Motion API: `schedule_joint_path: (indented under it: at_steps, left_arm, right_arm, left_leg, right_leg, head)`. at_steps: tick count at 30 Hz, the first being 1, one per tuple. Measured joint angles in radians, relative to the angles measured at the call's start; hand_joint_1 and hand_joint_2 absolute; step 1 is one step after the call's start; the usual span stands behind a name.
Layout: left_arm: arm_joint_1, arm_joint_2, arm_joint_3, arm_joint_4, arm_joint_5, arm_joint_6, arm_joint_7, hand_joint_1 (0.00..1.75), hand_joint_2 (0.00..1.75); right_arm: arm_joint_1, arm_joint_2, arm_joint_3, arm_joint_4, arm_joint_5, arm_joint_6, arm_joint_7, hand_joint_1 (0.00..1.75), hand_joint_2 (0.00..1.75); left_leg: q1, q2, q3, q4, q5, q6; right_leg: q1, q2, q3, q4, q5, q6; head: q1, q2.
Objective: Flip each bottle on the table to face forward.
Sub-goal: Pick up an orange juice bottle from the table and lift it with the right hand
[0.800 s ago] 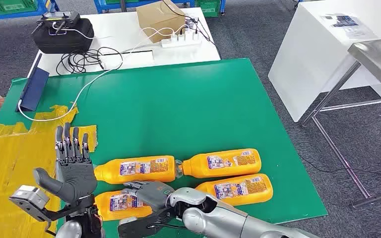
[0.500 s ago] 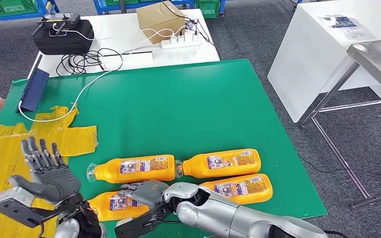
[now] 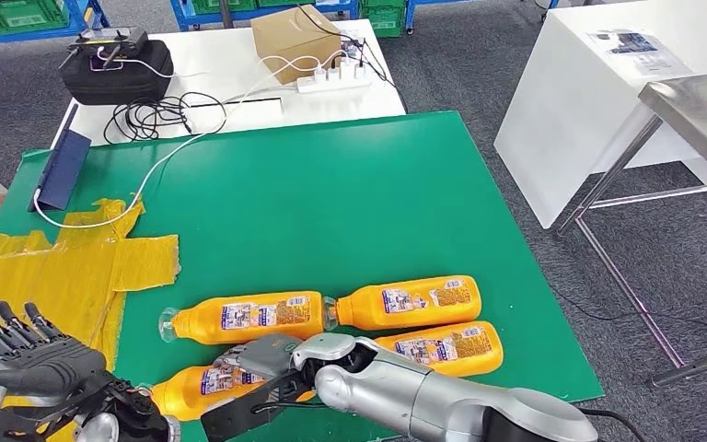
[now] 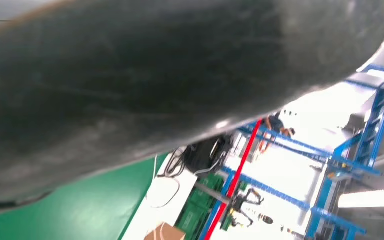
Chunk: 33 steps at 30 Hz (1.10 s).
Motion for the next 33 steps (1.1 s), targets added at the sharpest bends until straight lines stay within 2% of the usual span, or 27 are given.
schedule_joint_path:
  at_steps: [2, 4, 6, 8, 11, 14, 19, 22, 28, 30, 33]
  left_arm:
    - [0.005, 0.000, 0.006, -0.009, 0.002, 0.010, 0.000, 0.00, 0.00]
    - [0.010, 0.000, 0.011, -0.020, 0.011, 0.018, -0.001, 0.00, 0.87]
    - [0.023, 0.000, 0.016, -0.036, 0.034, 0.023, -0.001, 0.00, 1.75]
    - [0.046, 0.000, 0.024, -0.056, 0.065, 0.022, -0.001, 0.00, 1.75]
    - [0.088, 0.000, 0.037, -0.091, 0.111, 0.009, -0.001, 0.00, 1.75]
    - [0.128, 0.000, 0.050, -0.125, 0.141, -0.020, 0.003, 0.00, 1.75]
    - [0.167, -0.002, 0.071, -0.166, 0.168, -0.121, 0.041, 0.00, 1.75]
    - [0.188, -0.002, 0.080, -0.183, 0.184, -0.274, 0.109, 0.00, 1.75]
    - [0.195, 0.044, 0.037, -0.154, 0.197, -0.797, 0.270, 0.00, 1.75]
    - [0.195, 0.061, 0.015, -0.128, 0.175, -0.891, 0.282, 0.00, 1.75]
    - [0.194, 0.083, -0.016, -0.099, 0.142, -0.963, 0.267, 0.00, 1.75]
  right_arm:
    - [-0.002, 0.010, 0.005, 0.013, -0.019, -0.009, 0.006, 1.75, 1.75]
    - [0.004, 0.022, 0.001, 0.022, -0.062, -0.051, 0.022, 1.75, 1.75]
    - [0.028, 0.034, -0.022, 0.022, -0.131, -0.146, 0.040, 1.75, 1.75]
    - [0.072, 0.040, -0.074, 0.001, -0.217, -0.273, 0.022, 1.75, 1.75]
    - [0.192, 0.013, -0.190, -0.107, -0.315, -0.401, -0.075, 1.75, 1.75]
    - [0.325, -0.020, -0.314, -0.269, -0.324, -0.417, -0.136, 1.75, 1.75]
    - [0.454, -0.032, -0.480, -0.499, -0.298, -0.382, -0.191, 1.75, 1.75]
    - [0.505, -0.031, -0.546, -0.620, -0.288, -0.375, -0.235, 1.75, 1.75]
    - [0.583, -0.045, -0.633, -0.780, -0.283, -0.324, -0.264, 1.75, 1.75]
    - [0.605, -0.050, -0.650, -0.791, -0.279, -0.302, -0.272, 1.75, 1.75]
    - [0.625, -0.059, -0.657, -0.792, -0.266, -0.272, -0.275, 1.75, 1.75]
  left_leg:
    - [0.001, 0.001, 0.001, 0.000, -0.001, -0.001]
    - [0.001, 0.001, 0.002, 0.000, -0.001, -0.001]
    - [0.002, 0.001, 0.003, 0.000, -0.001, -0.002]
    - [0.002, 0.000, 0.002, 0.000, -0.001, -0.002]
    - [0.002, -0.002, -0.002, 0.000, -0.001, -0.001]
    - [0.002, -0.003, -0.008, 0.000, -0.001, -0.001]
    - [0.002, -0.003, -0.011, 0.000, -0.001, -0.001]
    - [0.002, -0.003, -0.012, 0.000, -0.001, -0.001]
    - [0.001, -0.003, -0.013, 0.000, -0.001, -0.001]
    - [0.001, -0.003, -0.013, 0.000, -0.001, -0.001]
    - [0.001, -0.003, -0.013, 0.000, -0.001, -0.001]
  right_leg:
    - [0.000, 0.001, 0.001, 0.000, 0.000, 0.000]
    - [0.001, 0.002, 0.001, 0.000, 0.000, 0.000]
    - [0.001, 0.002, 0.002, 0.000, 0.000, 0.000]
    - [0.002, 0.002, 0.001, 0.000, 0.000, -0.001]
    - [0.002, 0.000, 0.000, 0.000, -0.001, 0.000]
    - [0.001, -0.001, -0.005, 0.000, 0.000, 0.000]
    - [0.001, -0.001, -0.009, 0.000, 0.000, 0.000]
    - [0.001, -0.001, -0.010, 0.000, -0.001, 0.000]
    - [0.001, -0.001, -0.011, 0.000, -0.001, 0.000]
    - [0.001, -0.001, -0.011, 0.000, -0.001, 0.000]
    - [0.001, -0.001, -0.011, 0.000, -0.001, 0.000]
  head:
    - [0.000, 0.000]
    - [0.000, 0.000]
    - [0.000, 0.000]
    - [0.000, 0.000]
    - [0.000, 0.000]
    - [0.000, 0.000]
    - [0.000, 0.000]
    - [0.000, 0.000]
    - [0.000, 0.000]
    - [0.000, 0.000]
    - [0.000, 0.000]
